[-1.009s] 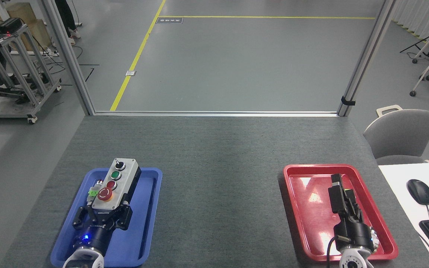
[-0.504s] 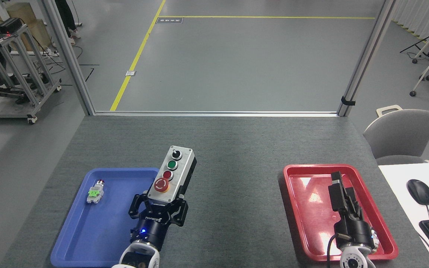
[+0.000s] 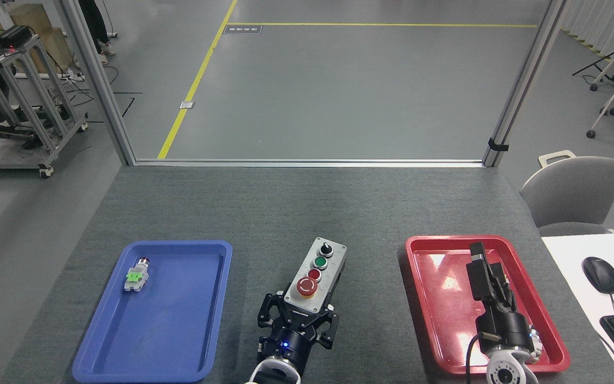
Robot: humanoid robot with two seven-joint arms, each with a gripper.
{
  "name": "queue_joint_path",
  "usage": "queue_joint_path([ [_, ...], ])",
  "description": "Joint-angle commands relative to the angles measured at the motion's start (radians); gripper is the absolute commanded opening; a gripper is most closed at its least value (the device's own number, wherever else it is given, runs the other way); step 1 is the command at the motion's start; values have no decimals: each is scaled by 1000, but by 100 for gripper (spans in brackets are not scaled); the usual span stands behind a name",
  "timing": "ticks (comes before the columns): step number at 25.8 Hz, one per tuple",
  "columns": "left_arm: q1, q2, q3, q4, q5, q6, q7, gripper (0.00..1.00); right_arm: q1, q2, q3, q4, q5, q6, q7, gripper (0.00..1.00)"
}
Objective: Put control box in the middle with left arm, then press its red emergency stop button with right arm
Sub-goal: 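Set the control box down mid-table and open the left gripper, then withdraw the left gripper and move the right gripper toward the box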
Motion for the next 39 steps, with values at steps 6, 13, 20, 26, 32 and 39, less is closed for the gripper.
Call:
queue_joint_path([
  [6,-2,-2,-134,47,9,33,-3,0,-16,-46,3,24,69,11,175,100],
  [13,-2,-2,-145,47,12,33,-3,59,-45,-114,62,50,456,-96,167,100],
  [20,7,8,-140,35,9,24,2,97,-58,-111,24,61,578,-191,110,100],
  [26,46,153,-135,-69,13,17,12,99,-100,-111,24,82,591,-190,112,100],
  [32,202,385,15,-401,49,-95,6,99,-113,-72,59,125,595,-159,116,99],
  [39,376,425,342,-637,179,-376,0,99,-140,-16,124,139,589,-127,101,99],
])
